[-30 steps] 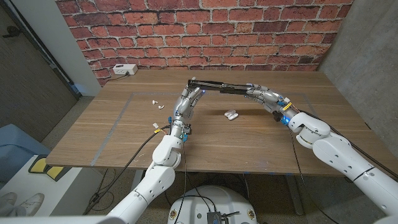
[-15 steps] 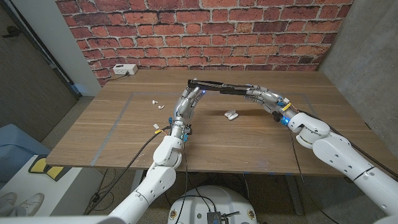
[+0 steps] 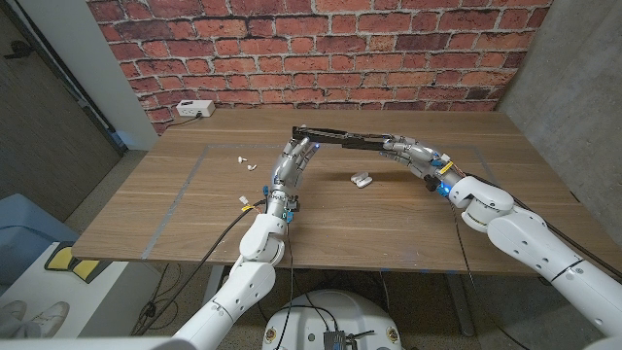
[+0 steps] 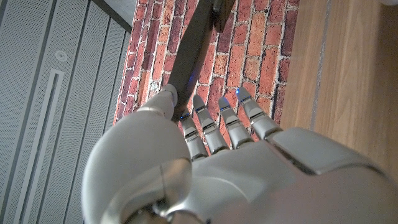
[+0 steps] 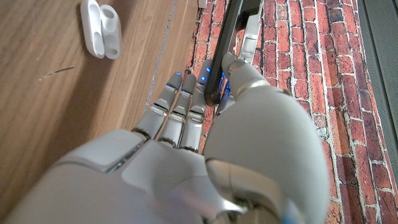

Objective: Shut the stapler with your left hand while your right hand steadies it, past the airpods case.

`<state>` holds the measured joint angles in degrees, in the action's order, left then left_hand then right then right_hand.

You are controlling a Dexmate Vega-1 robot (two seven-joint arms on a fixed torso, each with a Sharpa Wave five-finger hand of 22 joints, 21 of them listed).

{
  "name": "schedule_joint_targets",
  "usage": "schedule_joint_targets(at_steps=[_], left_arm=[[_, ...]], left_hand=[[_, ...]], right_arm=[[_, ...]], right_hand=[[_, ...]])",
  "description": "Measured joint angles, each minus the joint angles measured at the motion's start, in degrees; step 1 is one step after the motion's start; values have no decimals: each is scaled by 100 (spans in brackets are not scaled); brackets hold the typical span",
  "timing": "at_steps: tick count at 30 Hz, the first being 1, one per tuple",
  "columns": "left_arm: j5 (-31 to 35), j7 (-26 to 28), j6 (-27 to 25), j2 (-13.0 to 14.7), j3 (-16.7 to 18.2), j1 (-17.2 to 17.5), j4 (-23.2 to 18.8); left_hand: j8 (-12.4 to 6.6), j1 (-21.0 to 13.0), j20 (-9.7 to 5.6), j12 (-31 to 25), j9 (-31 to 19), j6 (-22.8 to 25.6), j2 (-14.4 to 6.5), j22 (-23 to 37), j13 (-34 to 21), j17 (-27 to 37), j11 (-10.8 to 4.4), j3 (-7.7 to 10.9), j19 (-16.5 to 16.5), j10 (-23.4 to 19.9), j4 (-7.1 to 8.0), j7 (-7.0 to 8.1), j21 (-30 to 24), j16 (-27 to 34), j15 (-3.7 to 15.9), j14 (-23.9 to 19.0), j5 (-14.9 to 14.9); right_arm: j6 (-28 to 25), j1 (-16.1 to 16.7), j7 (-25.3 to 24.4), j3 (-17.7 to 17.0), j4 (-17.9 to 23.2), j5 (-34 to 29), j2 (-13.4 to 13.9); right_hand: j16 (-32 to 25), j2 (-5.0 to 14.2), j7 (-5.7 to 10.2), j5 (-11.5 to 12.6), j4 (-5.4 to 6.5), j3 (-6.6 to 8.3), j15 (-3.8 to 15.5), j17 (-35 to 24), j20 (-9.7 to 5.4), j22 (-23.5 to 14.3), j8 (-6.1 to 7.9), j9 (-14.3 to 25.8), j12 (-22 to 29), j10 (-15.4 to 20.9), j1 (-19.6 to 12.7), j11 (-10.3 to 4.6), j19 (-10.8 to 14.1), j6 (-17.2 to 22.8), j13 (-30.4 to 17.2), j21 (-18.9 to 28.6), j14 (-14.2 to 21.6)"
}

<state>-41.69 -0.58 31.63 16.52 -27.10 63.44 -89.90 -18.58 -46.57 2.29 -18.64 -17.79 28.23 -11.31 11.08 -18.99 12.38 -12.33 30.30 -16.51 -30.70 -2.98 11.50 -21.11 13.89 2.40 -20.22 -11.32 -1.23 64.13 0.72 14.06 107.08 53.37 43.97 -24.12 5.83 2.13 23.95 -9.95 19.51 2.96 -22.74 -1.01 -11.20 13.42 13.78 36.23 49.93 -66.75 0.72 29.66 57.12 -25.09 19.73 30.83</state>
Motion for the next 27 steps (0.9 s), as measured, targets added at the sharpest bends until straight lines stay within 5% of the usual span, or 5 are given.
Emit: schedule_joint_targets(at_steps=[11, 27], left_arm=[[102, 185, -12, 2, 31, 56, -107], [396, 537, -109, 57, 32, 154, -317]], left_hand=[[-3, 83, -117, -178, -782, 299, 83, -16, -92, 45, 343, 45, -17, -697, -45, -293, -35, 142, 2, -422, -58], [-3, 79, -154, -178, -865, 332, 78, -16, -92, 162, 427, 100, 21, -785, -100, -326, 0, 286, 35, -769, -71]], right_arm=[[-17, -4, -27, 13, -3, -58, 23], [5, 51, -30, 7, 0, -135, 82]], right_hand=[[0, 0, -1, 22, 8, -40, -8, -27, 0, 0, -20, 45, 406, -31, -1, -32, 0, -1, -120, 0, -6], [0, -1, -1, 22, -2, -50, -9, -53, 0, 0, 1, 51, 407, -30, -1, -32, 1, -1, -105, 24, -5]])
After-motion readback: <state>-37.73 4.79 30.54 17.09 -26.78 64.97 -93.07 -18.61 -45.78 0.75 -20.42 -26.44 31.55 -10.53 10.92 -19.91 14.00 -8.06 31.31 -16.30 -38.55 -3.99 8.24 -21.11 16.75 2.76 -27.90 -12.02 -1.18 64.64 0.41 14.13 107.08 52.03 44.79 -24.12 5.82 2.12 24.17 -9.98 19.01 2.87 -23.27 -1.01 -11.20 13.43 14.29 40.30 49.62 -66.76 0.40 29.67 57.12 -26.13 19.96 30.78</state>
